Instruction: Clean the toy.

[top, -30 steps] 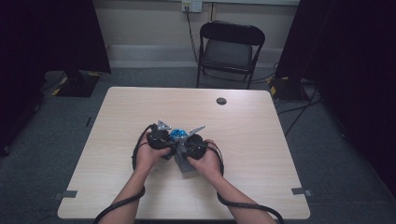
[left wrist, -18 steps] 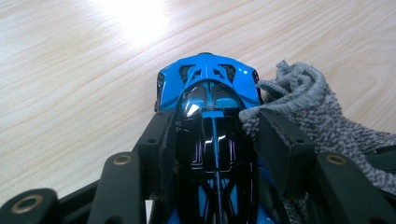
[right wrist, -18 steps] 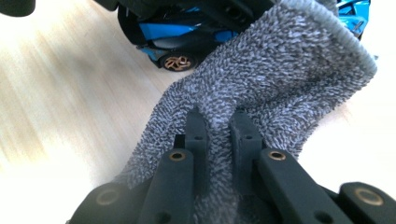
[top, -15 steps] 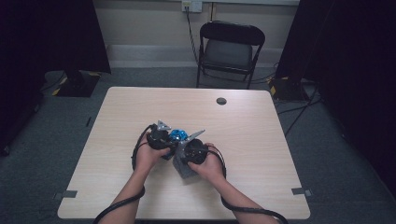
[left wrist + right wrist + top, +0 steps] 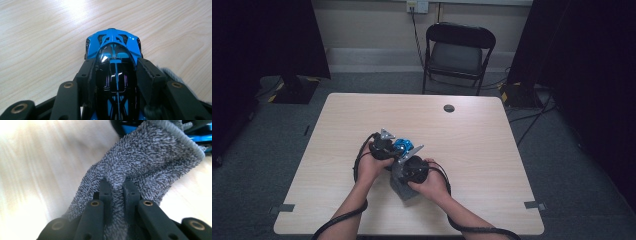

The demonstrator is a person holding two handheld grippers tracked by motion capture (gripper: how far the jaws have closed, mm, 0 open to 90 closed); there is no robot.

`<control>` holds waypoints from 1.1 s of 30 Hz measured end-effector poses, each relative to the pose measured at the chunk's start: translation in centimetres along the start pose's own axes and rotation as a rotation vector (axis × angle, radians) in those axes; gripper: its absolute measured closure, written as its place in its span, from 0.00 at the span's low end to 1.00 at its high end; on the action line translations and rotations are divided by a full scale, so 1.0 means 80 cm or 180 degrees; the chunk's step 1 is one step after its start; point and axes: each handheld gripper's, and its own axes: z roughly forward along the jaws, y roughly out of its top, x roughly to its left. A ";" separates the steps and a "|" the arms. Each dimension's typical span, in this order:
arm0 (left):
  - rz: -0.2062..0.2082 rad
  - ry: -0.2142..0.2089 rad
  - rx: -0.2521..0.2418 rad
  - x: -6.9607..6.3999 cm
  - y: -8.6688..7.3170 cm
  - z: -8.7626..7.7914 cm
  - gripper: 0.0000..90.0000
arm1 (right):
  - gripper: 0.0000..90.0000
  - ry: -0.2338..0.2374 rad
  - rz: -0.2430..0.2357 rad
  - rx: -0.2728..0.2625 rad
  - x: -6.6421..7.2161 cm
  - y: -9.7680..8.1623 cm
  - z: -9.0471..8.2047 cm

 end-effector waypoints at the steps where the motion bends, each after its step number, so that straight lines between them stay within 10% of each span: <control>1: -0.0002 0.0000 -0.0003 0.000 0.000 0.000 0.57 | 0.89 0.0013 -0.0013 0.0001 0.001 0.000 0.000; 19: -0.0006 0.0028 -0.0004 -0.002 0.000 0.000 0.57 | 0.89 0.0145 -0.0033 -0.0065 -0.007 -0.032 -0.035; 33: -0.0015 0.0026 0.0013 -0.001 0.001 0.000 0.57 | 0.89 -0.0308 0.0477 -0.0269 -0.081 -0.041 -0.090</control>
